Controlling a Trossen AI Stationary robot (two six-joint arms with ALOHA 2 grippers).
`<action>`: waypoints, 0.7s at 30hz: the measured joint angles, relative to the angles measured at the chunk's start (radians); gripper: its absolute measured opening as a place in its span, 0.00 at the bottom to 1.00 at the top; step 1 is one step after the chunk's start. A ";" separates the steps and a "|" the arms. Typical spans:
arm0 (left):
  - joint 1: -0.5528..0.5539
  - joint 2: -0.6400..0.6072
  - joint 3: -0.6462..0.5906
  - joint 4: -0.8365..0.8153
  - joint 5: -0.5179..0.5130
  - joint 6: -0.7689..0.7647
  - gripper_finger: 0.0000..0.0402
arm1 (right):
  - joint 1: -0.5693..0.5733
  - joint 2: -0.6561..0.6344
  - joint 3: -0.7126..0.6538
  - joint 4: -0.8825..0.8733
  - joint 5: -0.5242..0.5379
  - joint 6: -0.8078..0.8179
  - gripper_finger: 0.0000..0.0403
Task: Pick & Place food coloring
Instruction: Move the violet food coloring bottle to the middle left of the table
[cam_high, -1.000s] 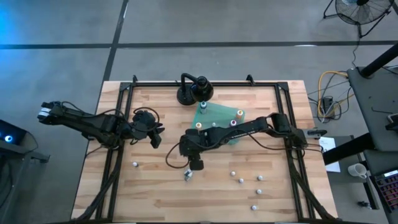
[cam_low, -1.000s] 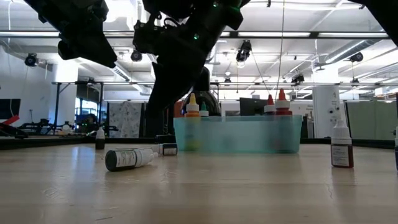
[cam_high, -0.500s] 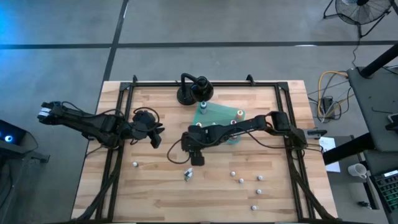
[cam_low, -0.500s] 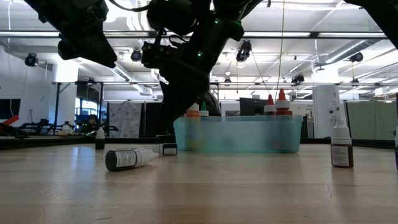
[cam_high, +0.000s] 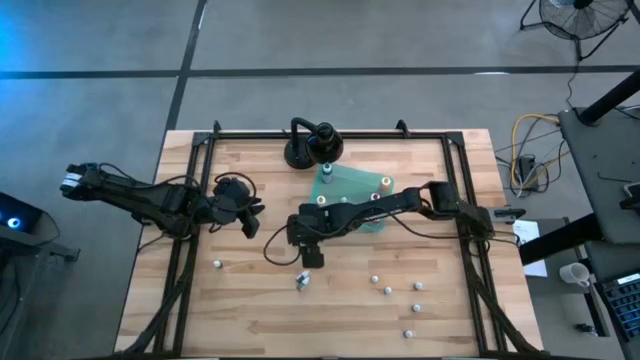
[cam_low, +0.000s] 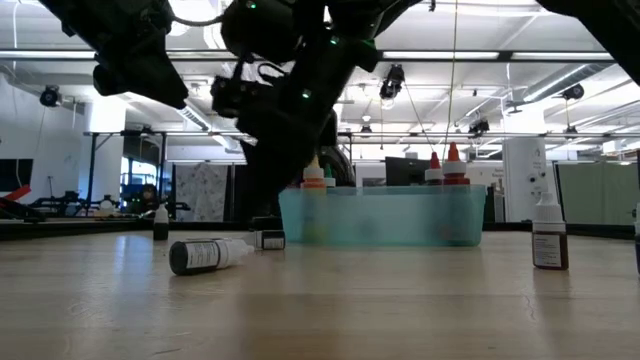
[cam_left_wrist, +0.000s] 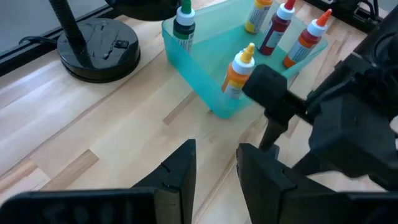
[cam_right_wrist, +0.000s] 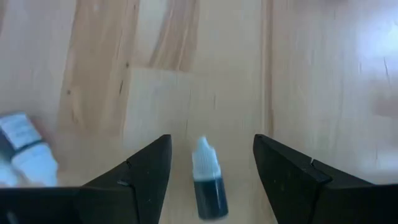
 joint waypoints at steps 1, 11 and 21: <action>0.000 0.000 0.000 0.000 0.000 0.000 0.22 | -0.001 0.014 0.015 -0.012 0.000 0.000 0.55; 0.000 0.000 0.000 0.003 0.000 0.000 0.22 | -0.005 0.116 0.160 -0.229 0.003 -0.010 0.55; 0.000 0.000 0.000 0.003 0.000 0.000 0.22 | -0.005 0.124 0.193 -0.219 -0.033 -0.024 0.50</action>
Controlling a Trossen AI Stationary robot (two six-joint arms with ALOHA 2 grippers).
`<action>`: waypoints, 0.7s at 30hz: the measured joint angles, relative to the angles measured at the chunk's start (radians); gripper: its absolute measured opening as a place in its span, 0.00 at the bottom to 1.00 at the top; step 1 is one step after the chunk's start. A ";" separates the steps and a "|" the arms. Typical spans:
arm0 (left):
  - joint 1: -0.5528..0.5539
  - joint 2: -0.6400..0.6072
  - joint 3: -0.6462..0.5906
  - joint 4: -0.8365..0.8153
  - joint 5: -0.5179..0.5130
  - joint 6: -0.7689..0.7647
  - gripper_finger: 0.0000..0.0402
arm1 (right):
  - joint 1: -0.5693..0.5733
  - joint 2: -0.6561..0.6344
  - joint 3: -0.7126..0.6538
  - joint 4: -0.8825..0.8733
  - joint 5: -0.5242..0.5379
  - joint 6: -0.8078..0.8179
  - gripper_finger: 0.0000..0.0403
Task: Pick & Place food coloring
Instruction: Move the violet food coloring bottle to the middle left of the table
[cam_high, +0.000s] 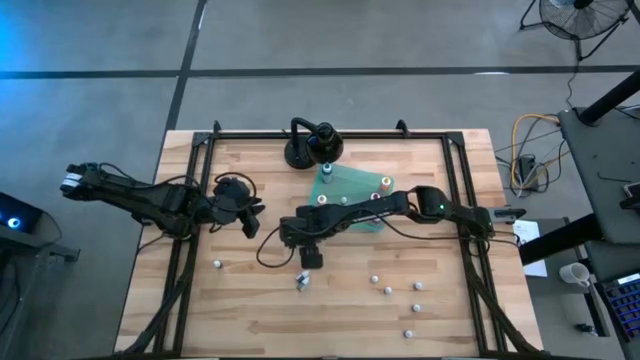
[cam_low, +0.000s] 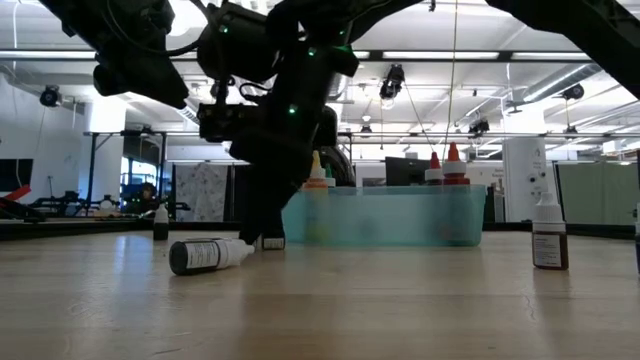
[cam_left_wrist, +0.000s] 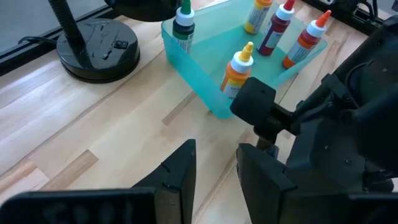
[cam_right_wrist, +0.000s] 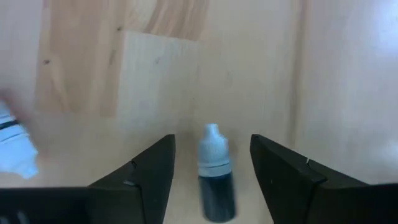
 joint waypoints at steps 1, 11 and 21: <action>0.000 0.000 0.000 0.000 0.000 0.000 0.22 | 0.000 0.000 -0.004 -0.003 -0.016 0.000 0.49; 0.000 0.000 0.000 0.000 0.000 0.000 0.22 | 0.002 -0.002 -0.018 -0.006 -0.038 -0.014 0.35; 0.000 0.000 0.000 0.000 0.000 0.000 0.22 | 0.002 -0.002 -0.012 -0.010 -0.038 -0.016 0.21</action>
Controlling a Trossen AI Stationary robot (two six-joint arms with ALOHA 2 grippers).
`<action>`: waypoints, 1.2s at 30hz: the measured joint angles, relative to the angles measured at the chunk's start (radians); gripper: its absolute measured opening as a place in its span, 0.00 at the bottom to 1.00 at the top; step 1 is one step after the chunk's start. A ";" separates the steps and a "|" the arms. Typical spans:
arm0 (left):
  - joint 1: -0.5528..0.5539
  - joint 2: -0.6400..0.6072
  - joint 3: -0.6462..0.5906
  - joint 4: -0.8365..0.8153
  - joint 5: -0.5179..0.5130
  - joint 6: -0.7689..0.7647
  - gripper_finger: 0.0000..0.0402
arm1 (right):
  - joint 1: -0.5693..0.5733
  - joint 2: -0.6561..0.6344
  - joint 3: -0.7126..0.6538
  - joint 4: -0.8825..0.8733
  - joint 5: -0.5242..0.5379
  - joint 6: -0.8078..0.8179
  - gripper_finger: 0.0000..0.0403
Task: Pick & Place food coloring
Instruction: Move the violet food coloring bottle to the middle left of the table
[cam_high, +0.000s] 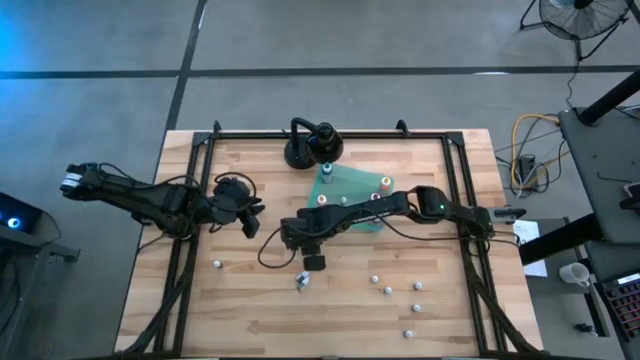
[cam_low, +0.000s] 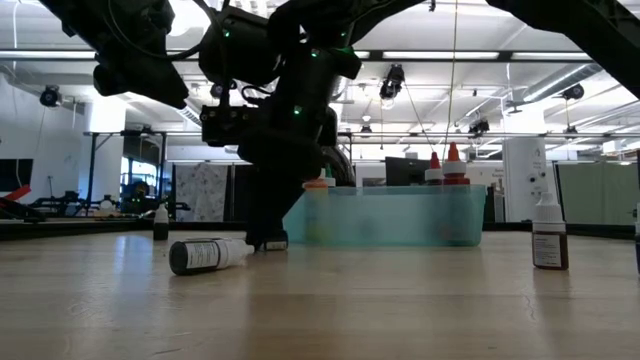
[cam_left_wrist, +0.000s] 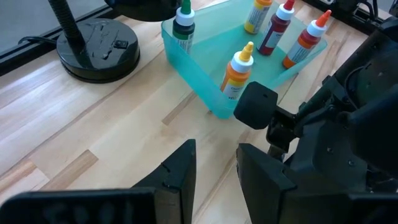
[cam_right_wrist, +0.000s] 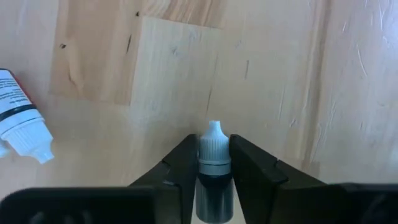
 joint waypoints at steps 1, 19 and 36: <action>0.000 0.000 0.000 0.000 0.000 0.000 0.22 | 0.000 0.000 0.000 0.000 0.000 0.002 0.20; 0.000 0.000 0.000 0.000 0.000 0.000 0.22 | 0.014 -0.003 0.092 0.138 -0.002 0.405 0.16; 0.000 0.000 0.000 0.000 0.000 0.000 0.22 | 0.080 -0.004 -0.174 0.839 0.183 0.660 0.16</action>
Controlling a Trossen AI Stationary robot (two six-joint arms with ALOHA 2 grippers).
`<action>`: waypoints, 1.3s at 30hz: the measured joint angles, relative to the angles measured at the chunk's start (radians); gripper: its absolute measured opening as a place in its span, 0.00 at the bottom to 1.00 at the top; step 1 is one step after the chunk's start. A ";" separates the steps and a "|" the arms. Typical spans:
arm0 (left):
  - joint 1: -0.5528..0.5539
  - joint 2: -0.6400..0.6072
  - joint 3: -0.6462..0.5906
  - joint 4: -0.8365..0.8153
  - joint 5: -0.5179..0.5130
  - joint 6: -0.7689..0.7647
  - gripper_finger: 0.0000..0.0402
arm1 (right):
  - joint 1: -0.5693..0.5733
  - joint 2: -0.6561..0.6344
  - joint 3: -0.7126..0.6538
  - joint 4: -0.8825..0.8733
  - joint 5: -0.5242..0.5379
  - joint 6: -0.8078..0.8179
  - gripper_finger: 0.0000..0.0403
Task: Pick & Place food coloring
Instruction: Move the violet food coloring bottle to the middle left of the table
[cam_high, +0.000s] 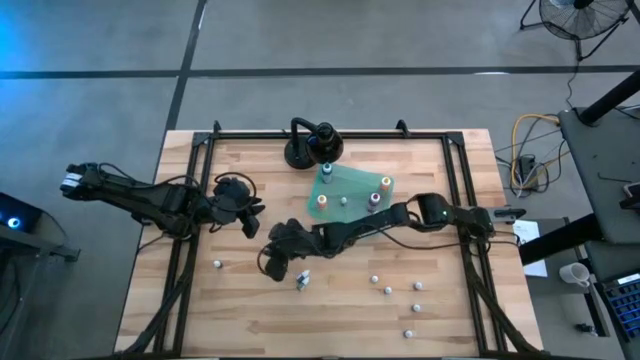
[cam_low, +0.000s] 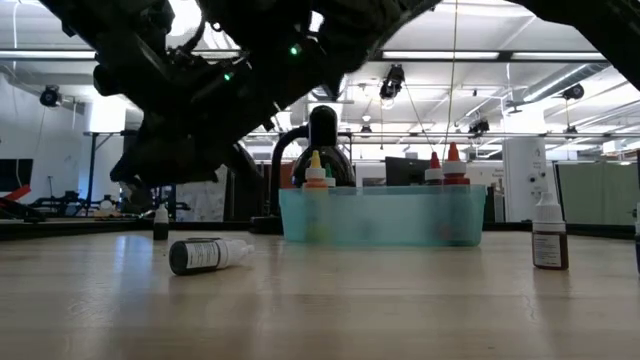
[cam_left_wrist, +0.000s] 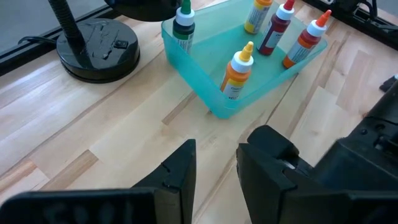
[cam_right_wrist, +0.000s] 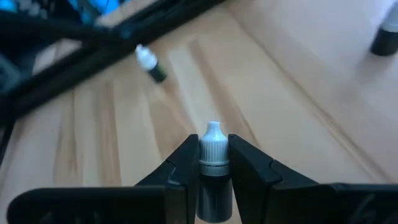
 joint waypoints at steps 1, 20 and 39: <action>0.000 0.000 0.000 0.000 0.000 0.000 0.22 | 0.003 0.000 -0.020 0.039 0.026 0.017 0.16; 0.000 0.000 0.000 0.000 0.000 0.000 0.22 | 0.008 0.000 -0.148 0.175 0.109 0.010 0.24; 0.000 0.000 0.000 0.000 0.000 0.000 0.22 | 0.006 -0.016 -0.139 0.121 -0.026 0.011 0.14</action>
